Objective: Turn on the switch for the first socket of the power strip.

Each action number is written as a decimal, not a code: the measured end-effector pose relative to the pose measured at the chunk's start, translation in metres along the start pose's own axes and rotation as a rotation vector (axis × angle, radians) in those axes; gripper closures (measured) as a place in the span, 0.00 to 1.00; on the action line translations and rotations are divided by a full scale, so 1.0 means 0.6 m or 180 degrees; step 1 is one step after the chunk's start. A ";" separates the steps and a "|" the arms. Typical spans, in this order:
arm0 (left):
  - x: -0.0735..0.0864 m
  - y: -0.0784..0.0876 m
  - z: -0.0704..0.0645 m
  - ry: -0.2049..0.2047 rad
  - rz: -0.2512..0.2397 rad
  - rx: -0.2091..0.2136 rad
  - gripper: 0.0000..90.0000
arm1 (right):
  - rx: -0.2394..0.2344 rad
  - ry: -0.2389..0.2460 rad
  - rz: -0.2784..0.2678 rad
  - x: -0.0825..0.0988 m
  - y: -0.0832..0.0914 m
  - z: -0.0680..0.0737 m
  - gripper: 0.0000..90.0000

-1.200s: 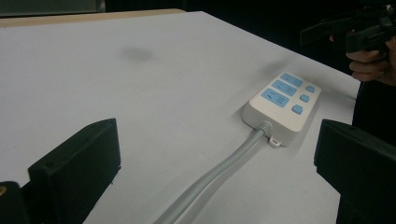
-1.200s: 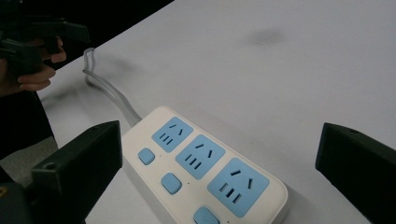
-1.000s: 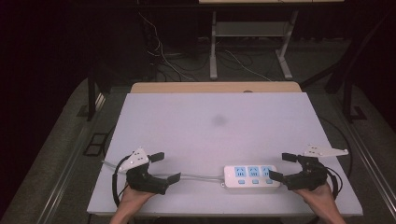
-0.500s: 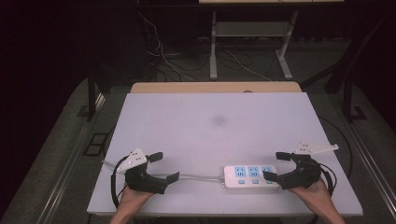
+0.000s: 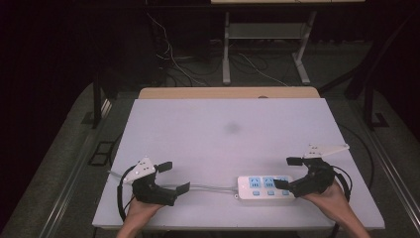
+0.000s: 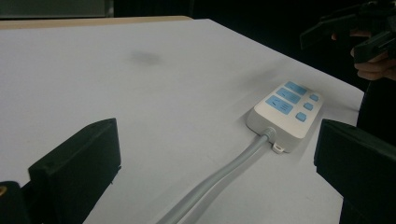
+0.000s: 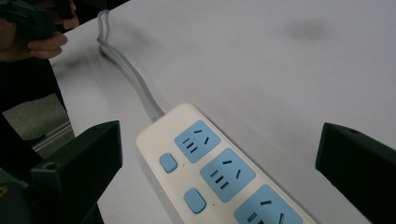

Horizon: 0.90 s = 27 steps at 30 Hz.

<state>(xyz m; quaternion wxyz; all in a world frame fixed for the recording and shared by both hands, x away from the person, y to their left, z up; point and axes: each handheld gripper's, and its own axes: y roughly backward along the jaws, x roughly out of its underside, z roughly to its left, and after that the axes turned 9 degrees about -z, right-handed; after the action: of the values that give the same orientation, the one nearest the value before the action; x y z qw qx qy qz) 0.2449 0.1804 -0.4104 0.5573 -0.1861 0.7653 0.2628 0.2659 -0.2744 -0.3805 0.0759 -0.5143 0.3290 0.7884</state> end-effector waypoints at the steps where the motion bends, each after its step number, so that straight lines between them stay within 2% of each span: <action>1: 0.000 0.000 0.000 0.0001 0.0000 0.0000 0.00 | -0.0004 0.0014 0.0010 -0.003 -0.001 0.001 0.00; 15: 0.002 -0.003 0.000 0.0008 0.0021 0.0019 0.00 | -0.0076 0.0144 0.0248 -0.026 -0.022 -0.001 0.00; 27: 0.003 -0.005 0.000 0.0004 0.0034 0.0027 0.00 | -0.0156 0.0296 0.0471 -0.050 -0.041 0.009 0.00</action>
<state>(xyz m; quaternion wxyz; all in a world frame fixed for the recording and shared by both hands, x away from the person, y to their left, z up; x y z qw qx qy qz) 0.2459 0.1780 -0.4124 0.5562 -0.1797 0.7678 0.2624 0.2869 -0.2457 -0.3640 -0.0105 -0.5263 0.3499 0.7749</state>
